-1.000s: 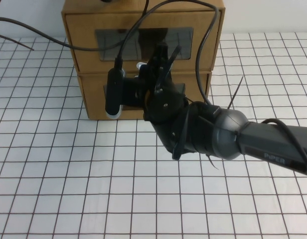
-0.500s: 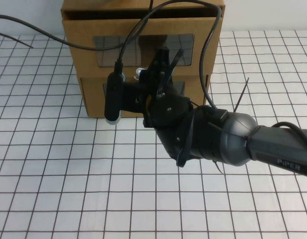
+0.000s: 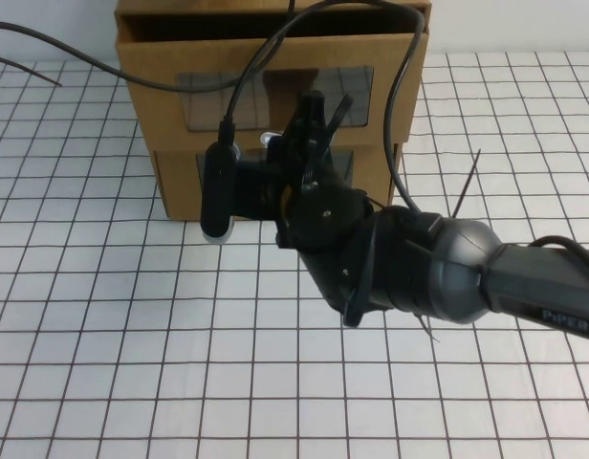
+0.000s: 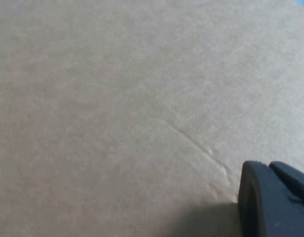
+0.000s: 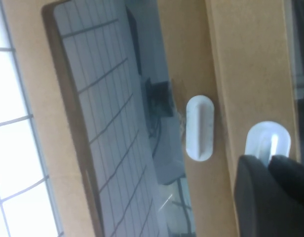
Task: Open the shoe box
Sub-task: 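Pull the top drawer of the cardboard box fully open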
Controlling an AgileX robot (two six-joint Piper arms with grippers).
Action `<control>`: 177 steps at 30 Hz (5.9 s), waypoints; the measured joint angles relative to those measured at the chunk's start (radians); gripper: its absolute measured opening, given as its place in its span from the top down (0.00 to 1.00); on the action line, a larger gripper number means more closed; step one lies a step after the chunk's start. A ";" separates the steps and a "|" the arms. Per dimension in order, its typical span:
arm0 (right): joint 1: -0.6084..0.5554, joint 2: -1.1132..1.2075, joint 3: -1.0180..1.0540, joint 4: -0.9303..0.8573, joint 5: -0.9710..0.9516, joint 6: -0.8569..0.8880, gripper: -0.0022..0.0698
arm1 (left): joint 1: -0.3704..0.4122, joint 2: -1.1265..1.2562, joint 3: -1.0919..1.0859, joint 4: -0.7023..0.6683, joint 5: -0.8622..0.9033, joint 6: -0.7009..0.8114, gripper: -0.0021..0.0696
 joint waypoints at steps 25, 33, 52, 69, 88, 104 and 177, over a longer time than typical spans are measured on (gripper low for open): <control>0.109 -0.145 0.212 0.063 0.023 0.000 0.96 | 0.000 0.000 0.000 -0.001 0.002 -0.008 0.97; 0.167 -0.210 0.273 0.136 0.046 0.000 0.96 | 0.000 0.000 0.000 -0.001 0.002 -0.012 0.97; 0.269 -0.246 0.283 0.306 0.152 -0.097 0.96 | 0.000 0.000 0.000 -0.001 0.002 -0.022 0.97; 0.281 -0.248 0.283 0.331 0.166 -0.055 0.87 | 0.000 -0.002 0.000 -0.006 0.021 -0.030 0.97; 0.328 -0.533 0.238 0.492 0.250 -0.052 0.84 | 0.000 -0.034 -0.237 -0.011 0.256 -0.088 0.97; -0.140 -0.684 0.140 0.742 0.304 -0.141 0.98 | 0.000 -0.342 -0.217 0.318 0.292 -0.248 0.97; -0.723 -1.582 1.124 1.547 -0.548 -0.456 0.99 | 0.000 -1.902 2.271 0.467 -0.923 -0.478 0.97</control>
